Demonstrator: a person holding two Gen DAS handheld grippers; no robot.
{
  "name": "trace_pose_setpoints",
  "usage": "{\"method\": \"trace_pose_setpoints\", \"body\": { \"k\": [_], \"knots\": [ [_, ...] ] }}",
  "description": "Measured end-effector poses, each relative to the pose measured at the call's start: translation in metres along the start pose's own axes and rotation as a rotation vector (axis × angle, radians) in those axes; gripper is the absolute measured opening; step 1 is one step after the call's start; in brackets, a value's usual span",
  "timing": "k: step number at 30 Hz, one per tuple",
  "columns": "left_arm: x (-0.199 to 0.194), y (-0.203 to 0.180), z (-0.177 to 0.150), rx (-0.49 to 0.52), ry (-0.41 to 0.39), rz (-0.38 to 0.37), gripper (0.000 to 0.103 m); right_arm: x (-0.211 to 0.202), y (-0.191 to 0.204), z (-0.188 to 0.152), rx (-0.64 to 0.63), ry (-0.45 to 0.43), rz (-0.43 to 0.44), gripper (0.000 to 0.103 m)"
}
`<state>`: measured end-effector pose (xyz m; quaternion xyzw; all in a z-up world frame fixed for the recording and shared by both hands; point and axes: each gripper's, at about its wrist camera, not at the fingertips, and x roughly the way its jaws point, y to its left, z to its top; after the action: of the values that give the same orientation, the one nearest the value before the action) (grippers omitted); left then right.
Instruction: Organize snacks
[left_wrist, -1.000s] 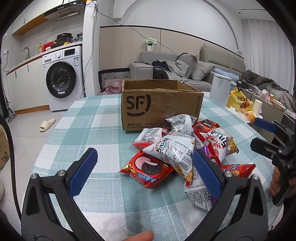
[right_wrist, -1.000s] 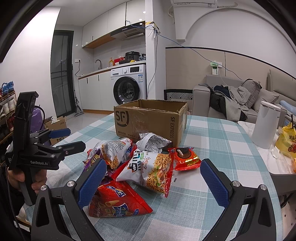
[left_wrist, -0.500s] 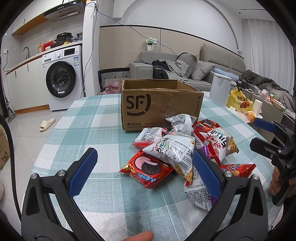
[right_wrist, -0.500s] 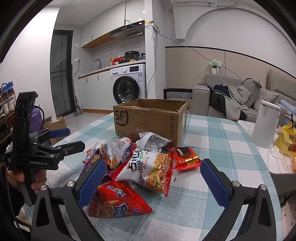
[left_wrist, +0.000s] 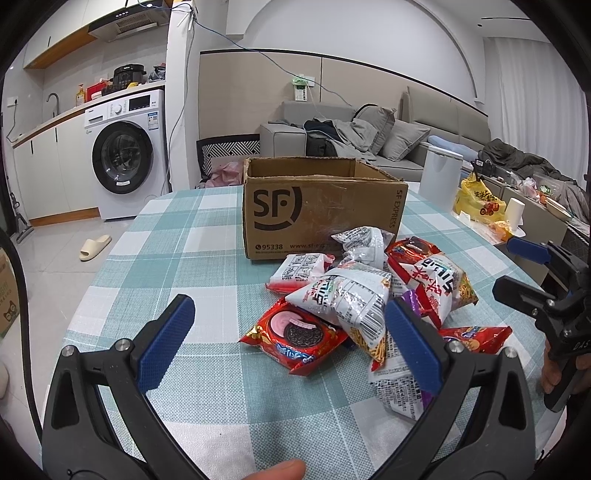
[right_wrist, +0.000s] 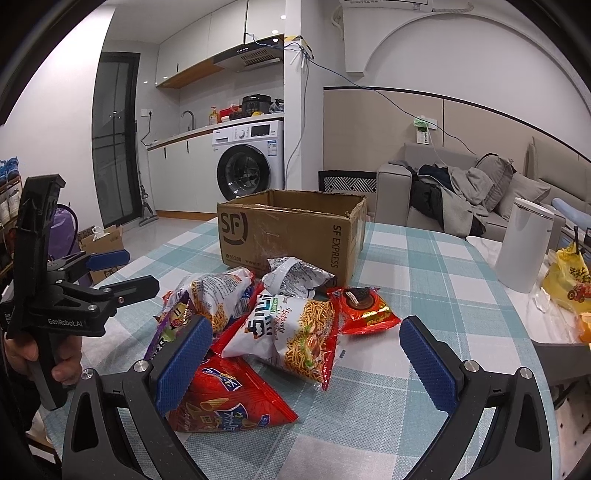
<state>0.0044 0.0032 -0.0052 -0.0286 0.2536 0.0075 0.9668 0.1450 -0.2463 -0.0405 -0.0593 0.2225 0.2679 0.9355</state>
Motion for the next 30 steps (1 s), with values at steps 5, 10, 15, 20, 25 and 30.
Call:
{"method": "trace_pose_setpoints", "body": {
  "k": [5, 10, 15, 20, 25, 30],
  "knots": [
    [-0.002, -0.002, 0.003, -0.003, 0.013, -0.003, 0.102, 0.0, -0.005, 0.001, 0.026, 0.001, -0.009, 0.103],
    [-0.005, -0.002, 0.004, 0.003, 0.003, -0.013, 0.102, -0.001, -0.01, 0.001, 0.061, 0.018, 0.022, 0.103],
    [-0.011, -0.008, 0.005, 0.023, 0.001, -0.029, 0.102, -0.006, -0.006, 0.003, 0.055, 0.035, 0.047, 0.103],
    [-0.017, -0.015, 0.003, 0.04, 0.003, -0.048, 0.102, -0.006, -0.003, 0.001, 0.054, 0.051, 0.046, 0.103],
    [-0.02, -0.019, 0.001, 0.047, 0.013, -0.066, 0.102, -0.005, -0.002, 0.0, 0.064, 0.076, 0.069, 0.103],
    [-0.02, -0.023, -0.001, 0.053, 0.034, -0.096, 0.102, -0.004, 0.007, -0.004, 0.059, 0.101, 0.097, 0.103]
  ]
}}
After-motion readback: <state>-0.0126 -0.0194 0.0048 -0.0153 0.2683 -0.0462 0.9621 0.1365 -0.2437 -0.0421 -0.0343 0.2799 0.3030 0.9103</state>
